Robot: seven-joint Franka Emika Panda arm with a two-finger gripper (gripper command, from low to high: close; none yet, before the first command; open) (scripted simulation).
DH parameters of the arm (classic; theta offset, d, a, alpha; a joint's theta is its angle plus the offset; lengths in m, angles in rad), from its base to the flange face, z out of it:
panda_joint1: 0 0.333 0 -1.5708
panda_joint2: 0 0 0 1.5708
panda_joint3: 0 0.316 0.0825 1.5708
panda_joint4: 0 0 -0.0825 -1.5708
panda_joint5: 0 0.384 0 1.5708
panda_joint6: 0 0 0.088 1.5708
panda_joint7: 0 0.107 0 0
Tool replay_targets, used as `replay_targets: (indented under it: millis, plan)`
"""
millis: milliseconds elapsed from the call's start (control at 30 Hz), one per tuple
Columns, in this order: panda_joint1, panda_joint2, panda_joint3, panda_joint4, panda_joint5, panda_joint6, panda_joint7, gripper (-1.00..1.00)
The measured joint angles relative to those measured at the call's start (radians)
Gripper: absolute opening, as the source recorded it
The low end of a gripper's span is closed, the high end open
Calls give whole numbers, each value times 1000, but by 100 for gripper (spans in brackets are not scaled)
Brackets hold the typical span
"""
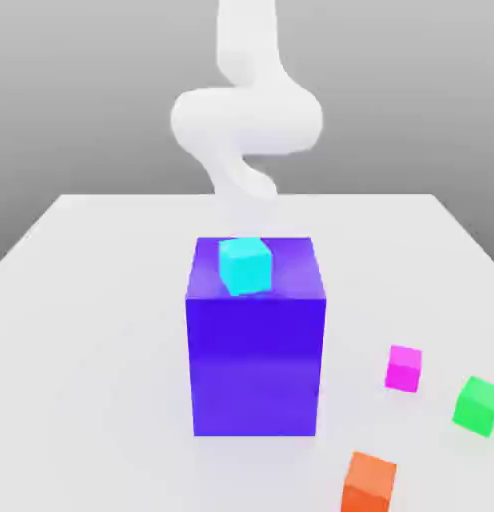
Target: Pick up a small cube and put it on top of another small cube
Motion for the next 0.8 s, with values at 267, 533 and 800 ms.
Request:
replay_targets:
  millis: [267, 533, 800]
  plan:
    - [194, 293, 69, -199, 16, 205, -203, 0]
    - [369, 599, 170, -403, 16, 418, -401, 0]
    - [496, 893, 127, -467, -159, 636, -366, 0]
